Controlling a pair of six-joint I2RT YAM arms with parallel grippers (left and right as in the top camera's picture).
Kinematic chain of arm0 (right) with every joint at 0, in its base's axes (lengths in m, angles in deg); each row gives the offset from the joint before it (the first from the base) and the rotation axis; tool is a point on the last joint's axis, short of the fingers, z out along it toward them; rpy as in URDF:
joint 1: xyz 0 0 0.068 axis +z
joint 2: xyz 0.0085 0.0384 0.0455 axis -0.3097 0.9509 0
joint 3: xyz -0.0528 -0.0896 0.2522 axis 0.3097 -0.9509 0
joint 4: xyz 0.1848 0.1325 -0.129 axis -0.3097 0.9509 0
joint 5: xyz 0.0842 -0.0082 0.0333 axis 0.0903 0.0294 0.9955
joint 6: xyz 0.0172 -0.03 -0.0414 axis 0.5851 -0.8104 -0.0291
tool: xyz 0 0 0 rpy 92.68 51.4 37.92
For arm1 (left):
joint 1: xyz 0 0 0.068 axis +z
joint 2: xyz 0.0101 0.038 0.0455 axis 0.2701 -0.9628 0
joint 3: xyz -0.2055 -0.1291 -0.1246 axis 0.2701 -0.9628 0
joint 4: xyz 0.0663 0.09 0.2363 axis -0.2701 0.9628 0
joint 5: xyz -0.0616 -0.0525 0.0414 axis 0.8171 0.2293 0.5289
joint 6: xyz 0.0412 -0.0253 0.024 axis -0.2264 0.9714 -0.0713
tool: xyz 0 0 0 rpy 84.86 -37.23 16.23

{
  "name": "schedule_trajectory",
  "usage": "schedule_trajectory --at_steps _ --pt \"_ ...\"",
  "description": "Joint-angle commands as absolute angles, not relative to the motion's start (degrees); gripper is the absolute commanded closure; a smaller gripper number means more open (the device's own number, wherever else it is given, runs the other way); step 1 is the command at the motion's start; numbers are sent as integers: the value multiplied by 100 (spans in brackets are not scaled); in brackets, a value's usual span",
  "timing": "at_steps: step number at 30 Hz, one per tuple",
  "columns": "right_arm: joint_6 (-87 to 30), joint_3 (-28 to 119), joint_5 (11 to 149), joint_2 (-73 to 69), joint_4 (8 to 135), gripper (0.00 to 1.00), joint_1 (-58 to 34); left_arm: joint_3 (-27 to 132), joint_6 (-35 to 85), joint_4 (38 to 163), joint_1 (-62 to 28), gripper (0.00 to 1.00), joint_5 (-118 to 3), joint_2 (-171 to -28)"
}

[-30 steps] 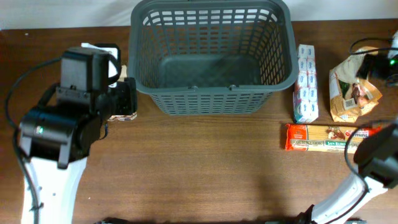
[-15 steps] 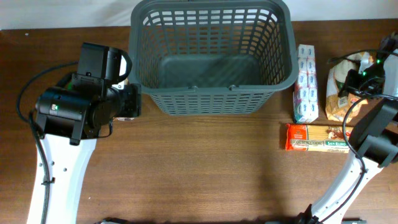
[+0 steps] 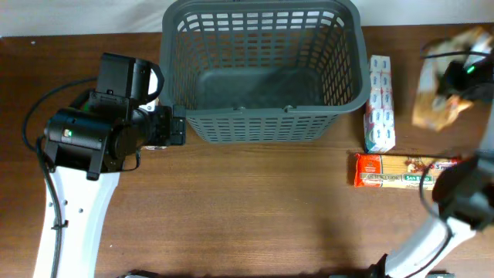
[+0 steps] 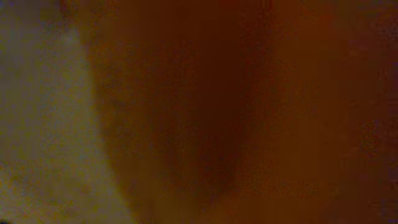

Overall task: Pack container
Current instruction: 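Grasp the brown cookie bag with the right gripper and lift, then lower the cookie bag into the basket and open the right gripper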

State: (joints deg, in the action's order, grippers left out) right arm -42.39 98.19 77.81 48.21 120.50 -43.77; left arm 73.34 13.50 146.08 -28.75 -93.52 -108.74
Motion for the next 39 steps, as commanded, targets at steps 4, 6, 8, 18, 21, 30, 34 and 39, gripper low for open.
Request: schedule_trajectory --at_steps 4,6,8,18,21,30,34,39 --pt "-4176 10934 7973 2386 11964 96 -3492 7356 1343 14512 -2851 1 -9295 -10872" --pt "-4178 10951 7973 2148 11921 96 -3062 7356 1343 14501 -2851 1 -9295 -10872" --pt "-4178 10951 7971 2021 11875 96 -2557 7356 1343 14494 -2851 1 -9295 -10872" --pt "-3616 10868 7879 2786 11171 96 -808 7356 1346 14488 -2851 1 -9291 -10872" --pt "-3052 10868 7877 3168 11094 96 -697 7356 1346 14497 -2851 1 -9289 -10872" --pt "-1553 10850 6871 4189 11781 96 -168 7356 1346 14479 -2851 1 -9203 -10872" --pt "-1557 10700 6793 4655 11977 96 62 7356 1346 14464 -2851 1 -9203 -10872" --pt "-1557 10335 6515 4952 12010 96 118 7356 1346 14488 -2851 1 -9203 -10872"
